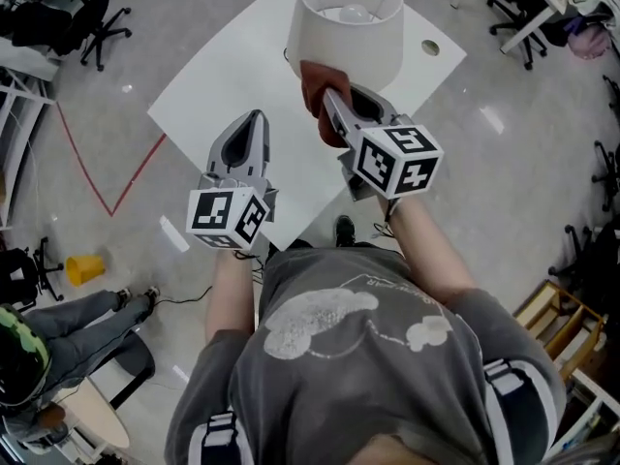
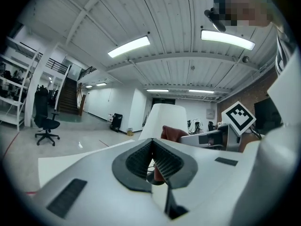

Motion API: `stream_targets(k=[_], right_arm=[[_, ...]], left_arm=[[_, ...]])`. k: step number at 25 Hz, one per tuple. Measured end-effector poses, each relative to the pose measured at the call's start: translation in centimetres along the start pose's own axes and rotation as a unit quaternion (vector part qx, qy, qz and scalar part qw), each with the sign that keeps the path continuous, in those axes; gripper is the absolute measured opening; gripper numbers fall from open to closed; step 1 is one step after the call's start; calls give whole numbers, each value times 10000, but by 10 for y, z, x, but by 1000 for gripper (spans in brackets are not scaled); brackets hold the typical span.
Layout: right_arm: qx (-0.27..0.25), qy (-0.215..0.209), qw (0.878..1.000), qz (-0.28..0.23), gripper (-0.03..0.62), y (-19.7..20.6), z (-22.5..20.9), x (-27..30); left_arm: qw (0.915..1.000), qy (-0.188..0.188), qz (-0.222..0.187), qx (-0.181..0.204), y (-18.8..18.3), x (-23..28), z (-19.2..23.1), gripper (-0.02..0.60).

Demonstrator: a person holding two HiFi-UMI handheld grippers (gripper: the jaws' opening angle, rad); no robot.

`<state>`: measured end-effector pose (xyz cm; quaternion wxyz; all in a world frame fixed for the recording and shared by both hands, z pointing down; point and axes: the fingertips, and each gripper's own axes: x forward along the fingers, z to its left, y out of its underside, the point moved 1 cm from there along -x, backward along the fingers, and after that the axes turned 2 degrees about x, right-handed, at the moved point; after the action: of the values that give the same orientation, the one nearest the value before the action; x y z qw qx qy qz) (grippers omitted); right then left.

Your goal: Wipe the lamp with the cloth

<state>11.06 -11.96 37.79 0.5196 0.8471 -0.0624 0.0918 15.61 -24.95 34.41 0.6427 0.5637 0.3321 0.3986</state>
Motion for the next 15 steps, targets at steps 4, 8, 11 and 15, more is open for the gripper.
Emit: stream_targets(k=[4,8,11,15], right_arm=[[-163,-103,9997,177,86,15,-5,-6],[-168,-122,9993,295,86,30,-6,-9],[-221,-256,9992,210,86,28,3,-13],[-439,-435,9981,-31,86,10,16,-22]], left_arm=[[9997,-193,54,-106,14,-11,-6,8],[9996,-183,151,-179,24,-19,-9,8],[9998,-30,122,-173,19,-23,-9,8],[9999,34,-120,-98,-7,-25,-1,8]])
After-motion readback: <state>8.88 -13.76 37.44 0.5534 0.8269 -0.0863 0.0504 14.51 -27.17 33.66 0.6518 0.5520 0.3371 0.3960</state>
